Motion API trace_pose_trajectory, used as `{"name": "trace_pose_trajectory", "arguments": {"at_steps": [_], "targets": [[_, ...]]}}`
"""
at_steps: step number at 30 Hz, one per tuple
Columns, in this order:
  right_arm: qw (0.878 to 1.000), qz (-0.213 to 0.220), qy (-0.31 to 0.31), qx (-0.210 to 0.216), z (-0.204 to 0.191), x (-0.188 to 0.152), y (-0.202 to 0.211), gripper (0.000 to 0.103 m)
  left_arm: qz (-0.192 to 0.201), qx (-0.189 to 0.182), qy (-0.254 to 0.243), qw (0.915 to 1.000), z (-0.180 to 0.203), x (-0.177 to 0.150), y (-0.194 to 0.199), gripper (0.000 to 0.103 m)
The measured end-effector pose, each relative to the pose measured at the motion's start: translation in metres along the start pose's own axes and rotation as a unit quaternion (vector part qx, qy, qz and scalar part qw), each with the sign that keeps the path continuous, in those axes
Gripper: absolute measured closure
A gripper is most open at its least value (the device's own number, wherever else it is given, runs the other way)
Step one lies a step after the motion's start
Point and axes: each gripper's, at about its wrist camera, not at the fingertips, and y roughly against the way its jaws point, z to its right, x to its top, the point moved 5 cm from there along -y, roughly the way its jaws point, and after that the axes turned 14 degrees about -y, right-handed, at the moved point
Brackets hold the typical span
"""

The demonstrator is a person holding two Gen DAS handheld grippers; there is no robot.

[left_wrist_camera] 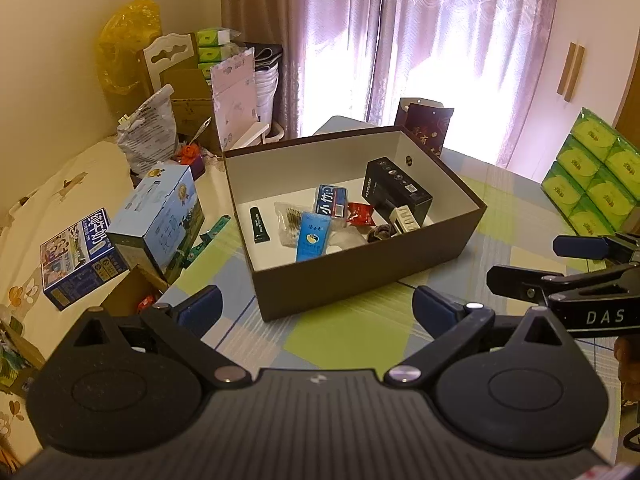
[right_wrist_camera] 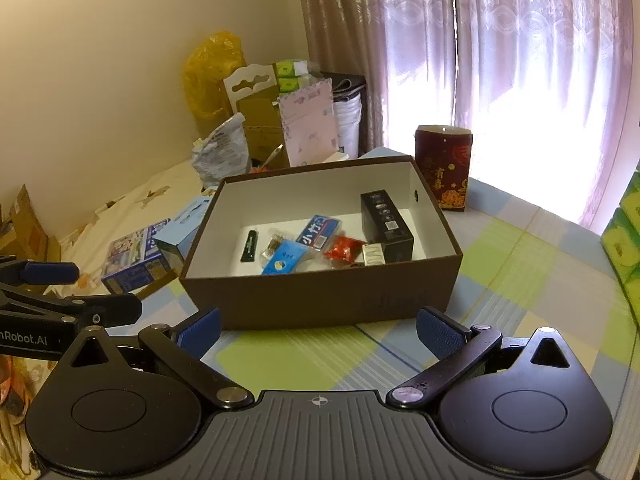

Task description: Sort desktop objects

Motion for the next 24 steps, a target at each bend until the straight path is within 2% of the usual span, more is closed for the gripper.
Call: {"name": "trace_pose_trajectory", "arguments": {"at_steps": [24], "targets": [[1.000,-0.004,0.016,0.013,0.008,-0.048,0.051,0.002,0.011,0.030,0.000,0.9995,0.044,-0.037,0.052,0.003]]}}
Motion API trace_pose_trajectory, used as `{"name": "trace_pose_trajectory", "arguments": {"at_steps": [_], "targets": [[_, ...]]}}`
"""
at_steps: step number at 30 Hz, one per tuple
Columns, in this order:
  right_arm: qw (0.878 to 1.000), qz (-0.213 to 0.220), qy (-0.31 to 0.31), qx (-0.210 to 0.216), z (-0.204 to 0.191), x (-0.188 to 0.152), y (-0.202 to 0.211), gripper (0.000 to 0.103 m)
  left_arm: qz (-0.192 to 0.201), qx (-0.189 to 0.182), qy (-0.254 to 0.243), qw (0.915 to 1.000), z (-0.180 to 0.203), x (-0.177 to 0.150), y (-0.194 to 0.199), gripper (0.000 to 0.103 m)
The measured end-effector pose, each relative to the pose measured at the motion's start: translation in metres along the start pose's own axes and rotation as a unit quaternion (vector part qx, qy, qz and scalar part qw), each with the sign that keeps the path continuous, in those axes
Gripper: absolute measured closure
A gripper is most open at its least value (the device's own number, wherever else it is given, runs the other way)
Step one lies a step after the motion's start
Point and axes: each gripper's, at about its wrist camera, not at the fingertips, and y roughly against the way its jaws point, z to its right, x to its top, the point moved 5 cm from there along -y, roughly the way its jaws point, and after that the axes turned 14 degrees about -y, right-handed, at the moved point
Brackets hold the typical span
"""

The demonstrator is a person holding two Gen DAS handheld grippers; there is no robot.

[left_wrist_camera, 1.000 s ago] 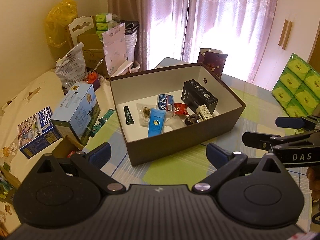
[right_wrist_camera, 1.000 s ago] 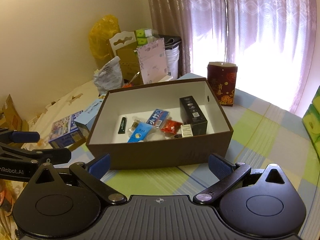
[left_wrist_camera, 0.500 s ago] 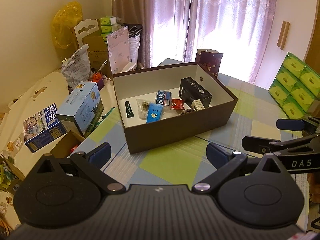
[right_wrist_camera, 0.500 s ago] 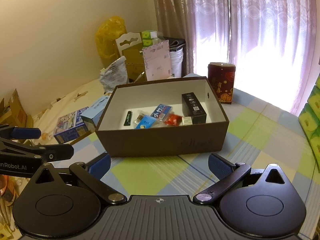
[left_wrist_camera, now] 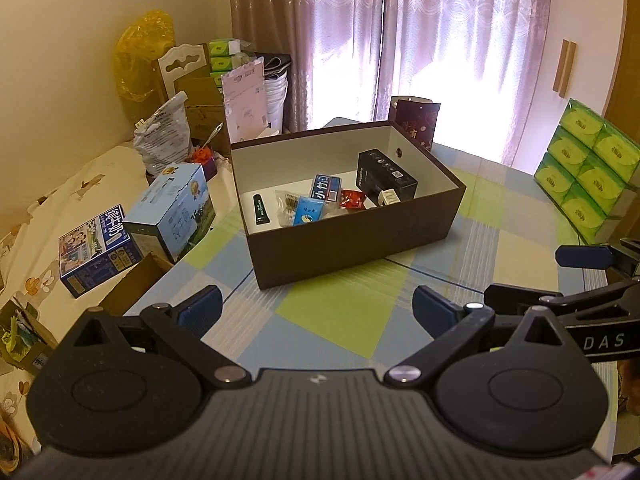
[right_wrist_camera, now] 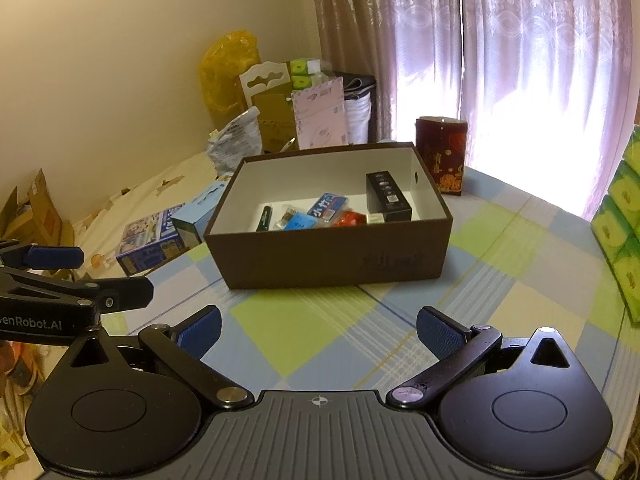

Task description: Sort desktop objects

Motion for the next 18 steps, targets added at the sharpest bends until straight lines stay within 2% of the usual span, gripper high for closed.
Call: {"name": "trace_pose_trajectory", "arguments": {"at_steps": [18], "targets": [[1.000,-0.014,0.009,0.005,0.001,-0.031,0.014,0.002,-0.014,0.012,0.010,0.9998,0.009,-0.026,0.013,0.003]]}}
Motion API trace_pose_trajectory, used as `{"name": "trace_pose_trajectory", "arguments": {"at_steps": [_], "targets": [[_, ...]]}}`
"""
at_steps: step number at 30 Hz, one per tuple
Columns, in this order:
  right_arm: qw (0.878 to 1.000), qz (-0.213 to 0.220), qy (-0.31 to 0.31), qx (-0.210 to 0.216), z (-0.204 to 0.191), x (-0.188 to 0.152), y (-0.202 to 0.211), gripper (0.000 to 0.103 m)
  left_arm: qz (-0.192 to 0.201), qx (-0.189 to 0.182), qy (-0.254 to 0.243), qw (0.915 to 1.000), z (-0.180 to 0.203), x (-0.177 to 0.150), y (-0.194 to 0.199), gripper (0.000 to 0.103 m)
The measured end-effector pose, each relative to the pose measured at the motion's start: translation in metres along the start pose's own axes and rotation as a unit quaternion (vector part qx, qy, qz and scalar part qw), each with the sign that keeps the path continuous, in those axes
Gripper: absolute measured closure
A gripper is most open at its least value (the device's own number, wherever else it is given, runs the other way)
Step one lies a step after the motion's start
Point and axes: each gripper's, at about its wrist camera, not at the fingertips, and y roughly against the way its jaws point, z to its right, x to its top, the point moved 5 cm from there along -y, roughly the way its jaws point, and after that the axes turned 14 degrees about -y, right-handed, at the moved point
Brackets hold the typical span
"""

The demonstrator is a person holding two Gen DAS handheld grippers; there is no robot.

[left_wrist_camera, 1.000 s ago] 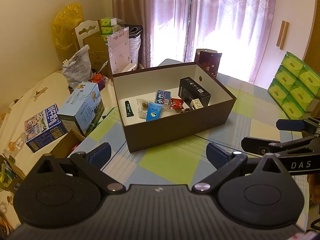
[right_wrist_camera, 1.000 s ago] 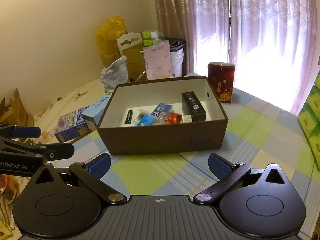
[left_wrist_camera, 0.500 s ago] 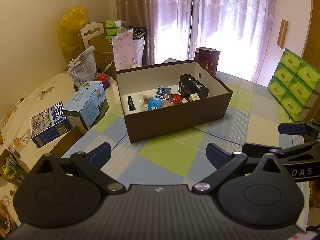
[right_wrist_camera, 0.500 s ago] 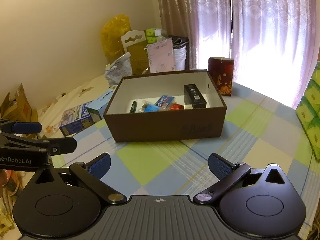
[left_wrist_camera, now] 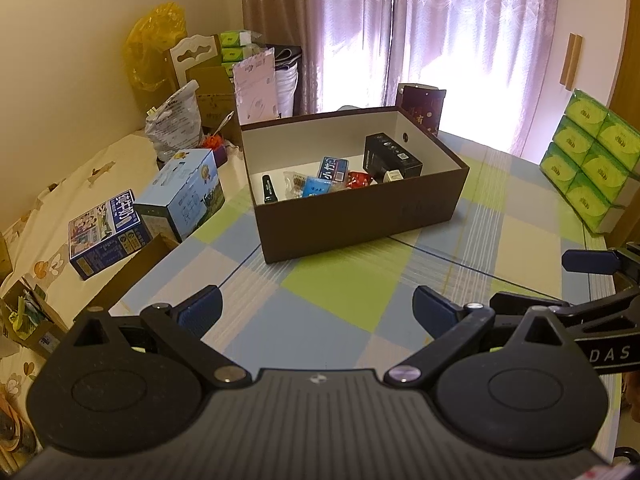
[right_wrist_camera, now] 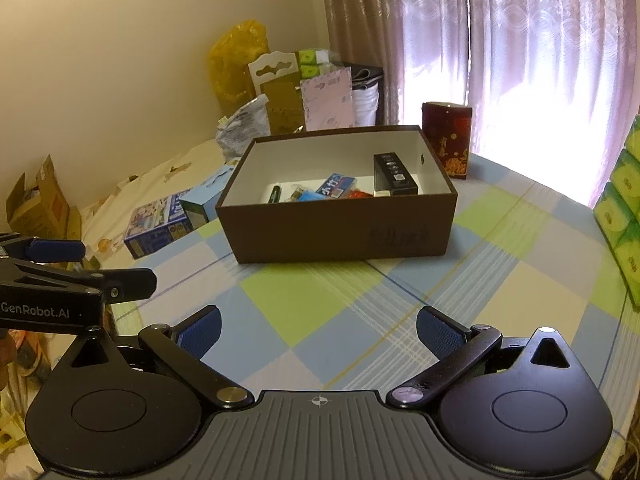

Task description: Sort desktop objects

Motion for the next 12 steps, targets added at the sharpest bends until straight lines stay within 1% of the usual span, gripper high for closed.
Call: {"name": "trace_pose_trajectory", "arguments": {"at_steps": [12], "targets": [[1.000,-0.002,0.002,-0.002,0.0014,-0.0040,0.0013,0.002,0.004,0.010,0.001,0.9999,-0.0019,0.0011,0.0010,0.003]]}}
